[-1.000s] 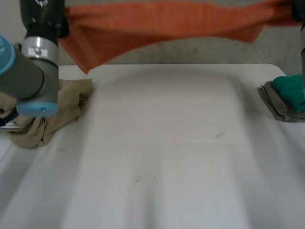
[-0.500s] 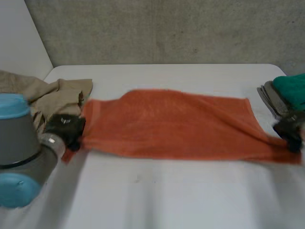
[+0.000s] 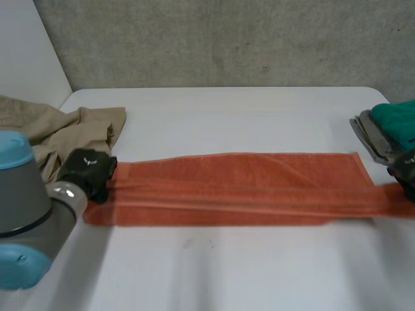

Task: Fold the laundry.

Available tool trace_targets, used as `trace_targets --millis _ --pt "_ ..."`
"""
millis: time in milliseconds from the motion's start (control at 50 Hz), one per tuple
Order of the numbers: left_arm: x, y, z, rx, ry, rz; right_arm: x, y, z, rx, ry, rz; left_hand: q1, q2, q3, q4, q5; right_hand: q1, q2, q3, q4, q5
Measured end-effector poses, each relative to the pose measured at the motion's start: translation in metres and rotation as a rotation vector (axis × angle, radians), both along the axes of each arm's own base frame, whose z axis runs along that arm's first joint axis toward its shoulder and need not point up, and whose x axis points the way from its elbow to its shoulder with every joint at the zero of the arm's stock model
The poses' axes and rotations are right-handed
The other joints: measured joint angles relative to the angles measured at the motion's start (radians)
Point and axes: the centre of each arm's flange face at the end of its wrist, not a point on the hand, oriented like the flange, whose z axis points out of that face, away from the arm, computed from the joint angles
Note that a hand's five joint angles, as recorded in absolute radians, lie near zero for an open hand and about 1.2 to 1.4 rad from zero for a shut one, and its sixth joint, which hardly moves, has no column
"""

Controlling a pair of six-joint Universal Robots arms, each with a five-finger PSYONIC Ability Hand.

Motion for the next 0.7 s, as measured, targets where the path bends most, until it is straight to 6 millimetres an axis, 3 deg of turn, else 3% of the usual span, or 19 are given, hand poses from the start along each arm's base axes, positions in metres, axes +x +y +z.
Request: trace_targets --millis 80,260,300,320,360,380,400,420,440,460,480,600,700 --pt "-0.008 -0.024 -0.008 -0.050 0.029 0.013 0.015 -0.022 -0.003 -0.099 -0.025 0.027 0.000 0.000 0.000 0.000 0.000 0.000 0.000 0.000 0.000 0.000" --pt "-0.022 -0.054 -0.025 -0.089 0.030 0.074 0.039 -0.060 -0.021 -0.236 -0.034 0.087 -0.003 -0.009 -0.005 -0.006 -0.003 0.000 0.000 0.000 0.000 0.000" --pt "-0.024 -0.058 -0.027 -0.100 0.031 0.081 0.043 -0.066 -0.025 -0.253 -0.034 0.095 -0.096 -0.159 -0.153 -0.148 -0.097 -0.018 -0.021 -0.023 -0.027 -0.014" --pt "-0.026 -0.060 -0.028 -0.108 0.033 0.084 0.045 -0.069 -0.028 -0.264 -0.035 0.099 -0.207 -0.260 -0.236 -0.246 -0.194 -0.105 -0.131 -0.135 -0.121 -0.098" --pt "-0.029 -0.063 -0.028 -0.122 0.037 0.085 0.049 -0.073 -0.031 -0.281 -0.036 0.103 -0.453 -0.470 -0.458 -0.473 -0.424 -0.455 -0.538 -0.537 -0.542 -0.504" --pt "-0.029 -0.064 -0.029 -0.126 0.038 0.084 0.050 -0.074 -0.032 -0.287 -0.036 0.103 -0.532 -0.563 -0.550 -0.550 -0.501 -0.455 -0.538 -0.537 -0.542 -0.504" --pt "-0.031 -0.065 -0.029 -0.135 0.042 0.080 0.051 -0.076 -0.032 -0.301 -0.038 0.100 -0.705 -0.701 -0.688 -0.711 -0.661 -0.600 -0.708 -0.710 -0.714 -0.676" --pt "-0.032 -0.065 -0.028 -0.141 0.044 0.076 0.052 -0.077 -0.032 -0.310 -0.040 0.098 -0.705 -0.701 -0.688 -0.711 -0.661 -0.600 -0.708 -0.710 -0.714 -0.676" --pt "-0.034 -0.065 -0.028 -0.146 0.047 0.070 0.053 -0.078 -0.031 -0.320 -0.045 0.093 -0.899 -0.907 -0.894 -0.907 -0.844 -0.600 -0.708 -0.710 -0.714 -0.676" --pt "-0.036 -0.065 -0.028 -0.152 0.050 0.062 0.054 -0.078 -0.030 -0.330 -0.052 0.087 -0.948 -0.964 -0.954 -0.973 -0.910 -0.777 -0.946 -0.956 -0.951 -0.907" --pt "-0.038 -0.064 -0.027 -0.157 0.053 0.054 0.055 -0.079 -0.028 -0.339 -0.060 0.083 -0.950 -0.988 -0.977 -0.994 -0.930 -0.782 -0.955 -0.970 -0.957 -0.918" --pt "-0.045 -0.056 -0.023 -0.162 0.063 -0.004 0.057 -0.069 -0.007 -0.365 -0.153 0.063 -0.950 -0.995 -0.982 -1.000 -0.933 -0.782 -0.955 -0.970 -0.957 -0.919" --pt "-0.045 -0.044 -0.017 -0.154 0.066 -0.050 0.061 -0.047 0.012 -0.319 -0.245 0.111 -0.950 -0.995 -0.982 -1.000 -0.933 -0.782 -0.955 -0.970 -0.957 -0.919"
